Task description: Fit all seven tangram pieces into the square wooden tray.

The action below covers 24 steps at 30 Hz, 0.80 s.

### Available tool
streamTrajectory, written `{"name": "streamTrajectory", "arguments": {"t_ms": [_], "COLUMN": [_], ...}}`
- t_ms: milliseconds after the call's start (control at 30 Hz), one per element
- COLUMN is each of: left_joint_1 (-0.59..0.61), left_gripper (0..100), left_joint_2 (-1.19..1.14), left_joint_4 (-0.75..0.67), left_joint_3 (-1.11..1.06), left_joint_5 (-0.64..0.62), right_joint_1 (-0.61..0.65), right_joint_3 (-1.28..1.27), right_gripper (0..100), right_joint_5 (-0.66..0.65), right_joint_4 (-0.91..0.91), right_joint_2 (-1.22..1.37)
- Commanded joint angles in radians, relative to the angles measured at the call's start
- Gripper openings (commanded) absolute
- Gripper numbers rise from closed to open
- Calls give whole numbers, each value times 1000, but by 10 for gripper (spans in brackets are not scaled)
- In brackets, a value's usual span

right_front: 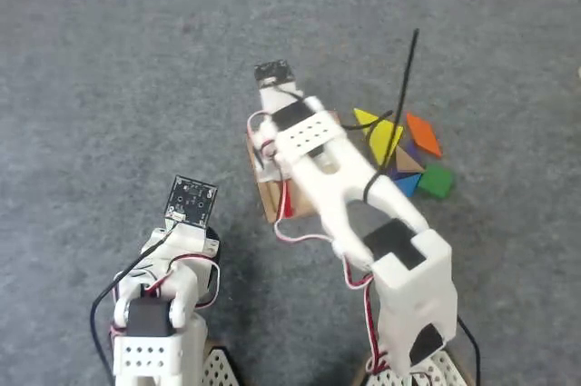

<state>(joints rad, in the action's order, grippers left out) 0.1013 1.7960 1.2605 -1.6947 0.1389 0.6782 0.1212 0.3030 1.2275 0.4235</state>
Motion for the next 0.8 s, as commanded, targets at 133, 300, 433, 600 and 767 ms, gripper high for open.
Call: {"name": "streamTrajectory", "arguments": {"t_ms": [133, 300, 433, 600, 767], "left_joint_1": [2, 2, 2, 2, 2], "left_gripper": [86, 86, 86, 86, 86], "left_joint_2": [21, 21, 21, 21, 21], "left_joint_4": [3, 3, 3, 3, 3], "left_joint_3": [12, 12, 12, 12, 12], "left_joint_5": [11, 11, 11, 11, 11], "right_joint_1": [50, 19, 21, 16, -44], "right_joint_3": [41, 41, 40, 40, 46], "right_gripper": [8, 43, 158, 246, 246], "right_joint_5": [23, -40, -69, -74, -74], "right_joint_4": [-64, -62, -62, -62, -64], "right_joint_2": [-8, -8, -5, 48, 107]}}
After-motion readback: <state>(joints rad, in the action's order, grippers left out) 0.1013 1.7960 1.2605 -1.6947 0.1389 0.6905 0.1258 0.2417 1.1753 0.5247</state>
